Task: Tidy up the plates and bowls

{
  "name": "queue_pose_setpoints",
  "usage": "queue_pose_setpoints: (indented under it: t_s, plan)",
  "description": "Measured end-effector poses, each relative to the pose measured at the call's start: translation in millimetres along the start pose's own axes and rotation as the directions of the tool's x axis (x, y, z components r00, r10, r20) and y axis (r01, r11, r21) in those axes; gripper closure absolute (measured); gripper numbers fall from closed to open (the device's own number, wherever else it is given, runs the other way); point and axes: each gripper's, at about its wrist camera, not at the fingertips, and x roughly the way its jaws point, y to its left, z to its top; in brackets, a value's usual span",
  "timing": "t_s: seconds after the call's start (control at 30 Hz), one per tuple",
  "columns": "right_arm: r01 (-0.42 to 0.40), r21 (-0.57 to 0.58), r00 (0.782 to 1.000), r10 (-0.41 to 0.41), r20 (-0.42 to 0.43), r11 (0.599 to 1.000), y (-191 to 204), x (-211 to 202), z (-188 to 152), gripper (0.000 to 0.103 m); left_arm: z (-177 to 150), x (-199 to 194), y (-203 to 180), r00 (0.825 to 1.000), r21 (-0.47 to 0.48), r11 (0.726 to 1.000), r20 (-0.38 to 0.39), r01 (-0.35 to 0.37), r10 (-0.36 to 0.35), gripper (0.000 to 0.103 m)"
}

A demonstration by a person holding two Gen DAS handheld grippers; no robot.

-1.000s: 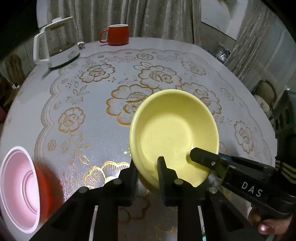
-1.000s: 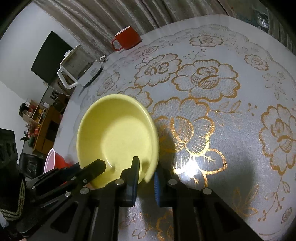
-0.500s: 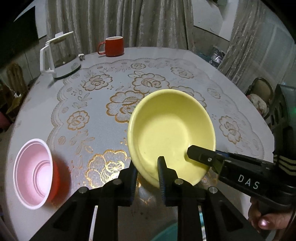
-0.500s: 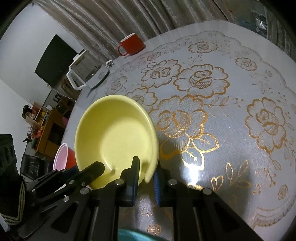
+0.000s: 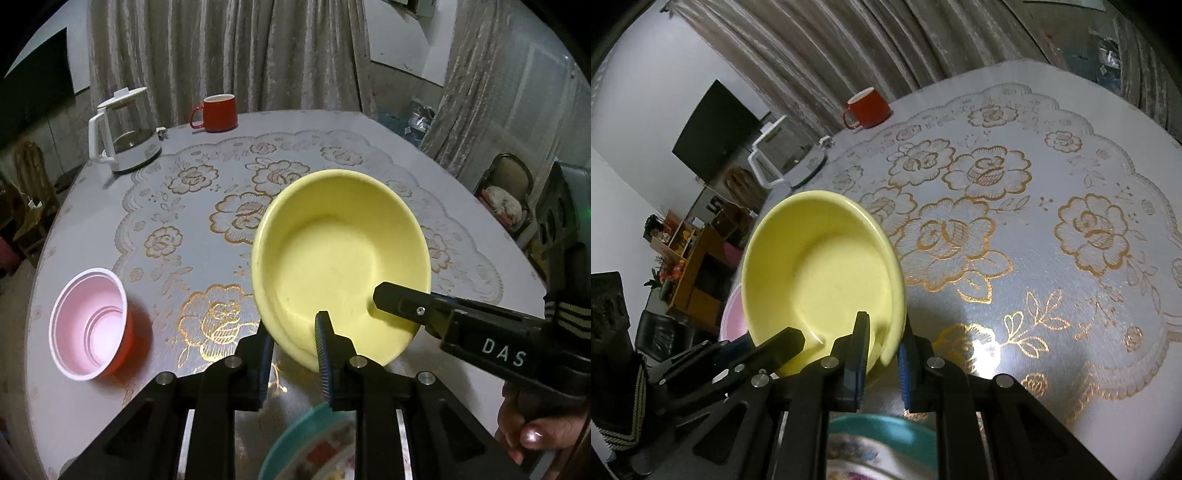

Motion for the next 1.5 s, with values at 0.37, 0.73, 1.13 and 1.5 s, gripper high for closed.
queue_pose_setpoints:
  t_s: [0.37, 0.73, 1.13, 1.5]
  plan:
    - [-0.060, -0.049, 0.995, 0.064, 0.082, 0.997, 34, -44, -33, 0.090, -31, -63, -1, 0.995, 0.051, 0.998, 0.098, -0.020, 0.015, 0.080]
    - [-0.120, -0.111, 0.987, 0.131, 0.094, 0.987, 80, -65, -66, 0.090, -67, -120, 18, 0.983, 0.045, 0.997, 0.176, -0.070, 0.061, 0.078]
    - [-0.182, -0.174, 0.979, 0.195, 0.059, 0.968, 128, -65, -99, 0.088, -104, -159, 46, 0.970, -0.014, 0.991, 0.202, -0.133, 0.133, 0.076]
    - [-0.232, -0.243, 0.970, 0.244, 0.018, 0.942, 168, -62, -123, 0.088, -139, -188, 72, 0.962, -0.086, 0.983, 0.206, -0.163, 0.178, 0.074]
